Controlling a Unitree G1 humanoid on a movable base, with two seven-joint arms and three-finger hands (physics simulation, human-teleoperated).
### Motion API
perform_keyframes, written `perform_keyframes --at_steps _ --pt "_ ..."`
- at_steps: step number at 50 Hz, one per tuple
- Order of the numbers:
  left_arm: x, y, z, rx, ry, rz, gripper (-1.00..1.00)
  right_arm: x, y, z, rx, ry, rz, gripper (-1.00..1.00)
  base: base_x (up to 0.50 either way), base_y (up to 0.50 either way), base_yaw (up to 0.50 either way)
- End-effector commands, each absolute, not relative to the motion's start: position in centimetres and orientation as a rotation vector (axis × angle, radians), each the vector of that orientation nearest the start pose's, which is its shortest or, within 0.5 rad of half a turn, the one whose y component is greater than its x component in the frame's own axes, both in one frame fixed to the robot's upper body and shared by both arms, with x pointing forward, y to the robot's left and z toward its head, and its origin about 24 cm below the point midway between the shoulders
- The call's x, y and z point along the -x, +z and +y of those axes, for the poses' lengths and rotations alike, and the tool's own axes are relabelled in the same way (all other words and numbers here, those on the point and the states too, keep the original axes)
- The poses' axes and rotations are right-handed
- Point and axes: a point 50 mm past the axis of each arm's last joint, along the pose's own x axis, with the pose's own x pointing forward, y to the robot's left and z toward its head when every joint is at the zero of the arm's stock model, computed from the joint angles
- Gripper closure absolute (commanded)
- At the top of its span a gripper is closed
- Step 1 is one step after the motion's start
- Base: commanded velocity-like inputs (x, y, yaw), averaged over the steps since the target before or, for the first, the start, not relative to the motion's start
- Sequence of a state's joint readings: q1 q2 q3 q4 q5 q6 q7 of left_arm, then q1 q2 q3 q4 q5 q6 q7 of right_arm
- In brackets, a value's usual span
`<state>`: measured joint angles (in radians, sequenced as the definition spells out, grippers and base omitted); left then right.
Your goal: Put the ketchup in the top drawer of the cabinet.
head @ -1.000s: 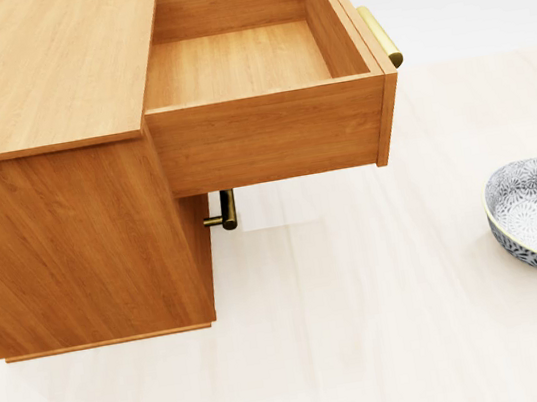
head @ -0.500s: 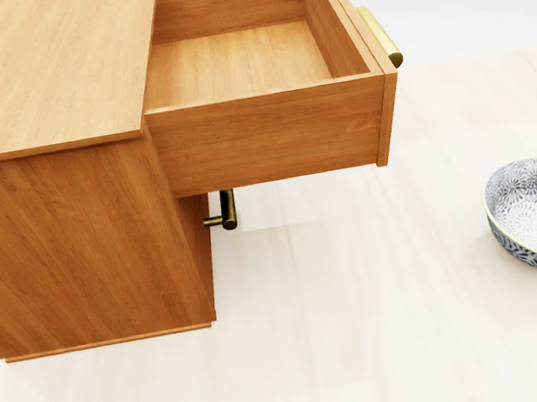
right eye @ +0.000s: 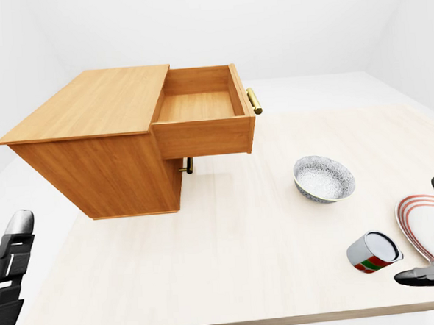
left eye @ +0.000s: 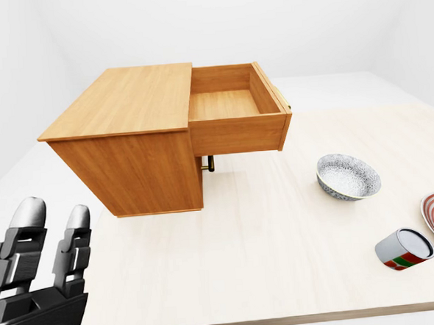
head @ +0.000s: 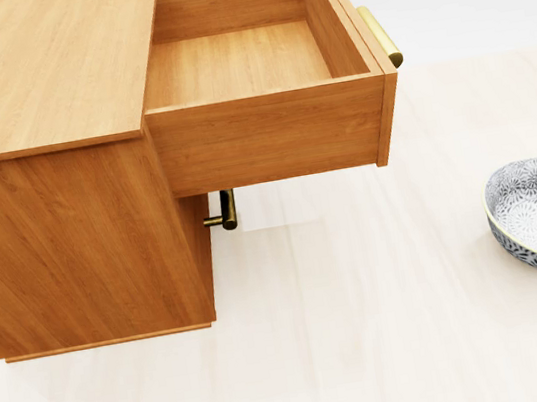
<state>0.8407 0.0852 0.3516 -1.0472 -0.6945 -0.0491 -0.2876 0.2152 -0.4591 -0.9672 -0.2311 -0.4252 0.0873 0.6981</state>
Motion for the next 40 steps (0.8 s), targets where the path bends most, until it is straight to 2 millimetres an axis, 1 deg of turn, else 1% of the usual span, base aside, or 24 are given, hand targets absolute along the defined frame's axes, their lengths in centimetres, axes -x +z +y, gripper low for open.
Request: perform_keyframes --at_steps 1,9,12,17,21,25,40 --pt "-9.0 17.9 20.7 0.163 -0.035 -0.509 -1.00 -13.0 9.6 -41.0 0.662 -0.323 0.485 -1.00 0.00 0.00 0.00" --pt "-9.0 17.8 20.6 0.163 -0.035 -0.507 -1.00 -12.8 8.9 -41.4 0.657 -0.314 0.536 -1.00 0.00 0.00 0.00" --pt "-9.0 17.8 20.6 0.161 -0.035 -0.510 -1.00 -13.1 8.9 -41.4 0.679 -0.303 0.549 -1.00 0.00 0.00 0.00" --pt "-9.1 17.8 20.6 0.161 -0.035 -0.508 -1.00 -13.7 9.7 -41.3 0.728 -0.300 0.540 -1.00 0.00 0.00 0.00" --pt "-9.0 17.8 20.6 0.162 -0.036 -0.503 -1.00 -14.0 9.3 -41.1 0.736 -0.286 0.561 -1.00 0.00 0.00 0.00" --pt "-9.0 17.8 20.6 0.163 -0.036 -0.500 -1.00 -14.3 9.5 -41.2 0.750 -0.280 0.562 -1.00 0.00 0.00 0.00" --pt "-9.1 17.9 20.7 0.161 -0.031 -0.506 -1.00 -15.0 8.2 -40.8 0.725 -0.232 0.598 -1.00 0.00 0.00 0.00"
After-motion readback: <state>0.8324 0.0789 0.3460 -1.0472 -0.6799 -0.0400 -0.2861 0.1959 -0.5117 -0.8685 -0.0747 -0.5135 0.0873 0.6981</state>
